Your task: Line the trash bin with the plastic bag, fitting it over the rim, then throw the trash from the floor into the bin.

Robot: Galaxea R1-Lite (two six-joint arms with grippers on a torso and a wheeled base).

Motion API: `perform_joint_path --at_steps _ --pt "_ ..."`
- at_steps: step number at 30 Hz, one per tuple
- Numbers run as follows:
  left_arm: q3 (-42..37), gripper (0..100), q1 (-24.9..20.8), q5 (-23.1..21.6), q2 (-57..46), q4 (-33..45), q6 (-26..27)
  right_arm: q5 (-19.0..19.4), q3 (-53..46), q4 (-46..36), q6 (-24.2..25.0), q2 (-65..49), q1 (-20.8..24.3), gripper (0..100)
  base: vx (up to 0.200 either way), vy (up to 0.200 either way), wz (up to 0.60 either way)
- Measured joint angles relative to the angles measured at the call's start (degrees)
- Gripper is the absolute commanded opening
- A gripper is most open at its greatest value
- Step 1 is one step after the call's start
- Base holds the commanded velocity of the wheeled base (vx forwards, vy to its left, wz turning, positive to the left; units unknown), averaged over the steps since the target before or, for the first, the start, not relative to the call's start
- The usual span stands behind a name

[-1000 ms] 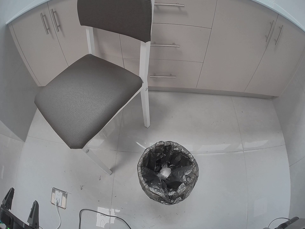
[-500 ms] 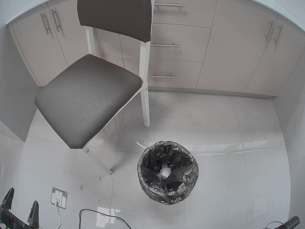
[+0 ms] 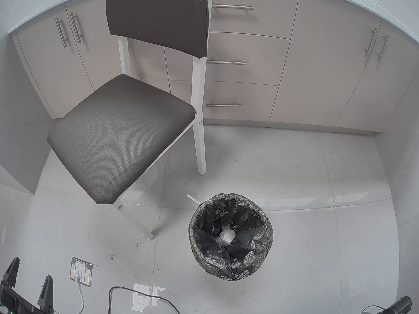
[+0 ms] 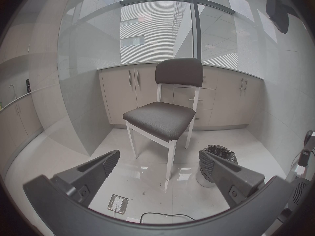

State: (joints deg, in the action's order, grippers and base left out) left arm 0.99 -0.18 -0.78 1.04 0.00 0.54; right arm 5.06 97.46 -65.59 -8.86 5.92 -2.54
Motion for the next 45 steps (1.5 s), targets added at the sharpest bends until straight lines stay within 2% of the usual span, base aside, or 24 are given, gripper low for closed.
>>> perform_joint_path --at_steps 9,17,23,30,39,45 --pt "0.0 100 0.0 0.0 0.0 0.0 0.0 0.9 -3.2 -2.2 3.5 -4.4 2.3 100 0.0 0.0 0.0" --pt "0.0 100 0.0 0.0 0.0 0.0 0.0 1.1 -5.9 -1.6 13.9 -5.3 2.6 100 0.0 0.0 0.0" --pt "0.0 100 0.0 0.0 0.0 0.0 0.0 -0.5 -16.8 11.8 20.9 -5.4 2.7 100 0.0 0.0 0.0" --pt "0.0 100 0.0 0.0 0.0 0.0 0.0 -4.7 -35.6 28.9 23.9 -5.4 2.6 100 0.0 0.0 0.0" --pt "0.0 100 0.0 0.0 0.0 0.0 0.0 -8.1 -61.7 46.1 21.9 -5.3 2.6 100 0.0 0.0 0.0" --pt "0.0 100 0.0 0.0 0.0 0.0 0.0 -10.2 -78.9 57.0 17.0 -5.2 2.6 100 0.0 0.0 0.0"
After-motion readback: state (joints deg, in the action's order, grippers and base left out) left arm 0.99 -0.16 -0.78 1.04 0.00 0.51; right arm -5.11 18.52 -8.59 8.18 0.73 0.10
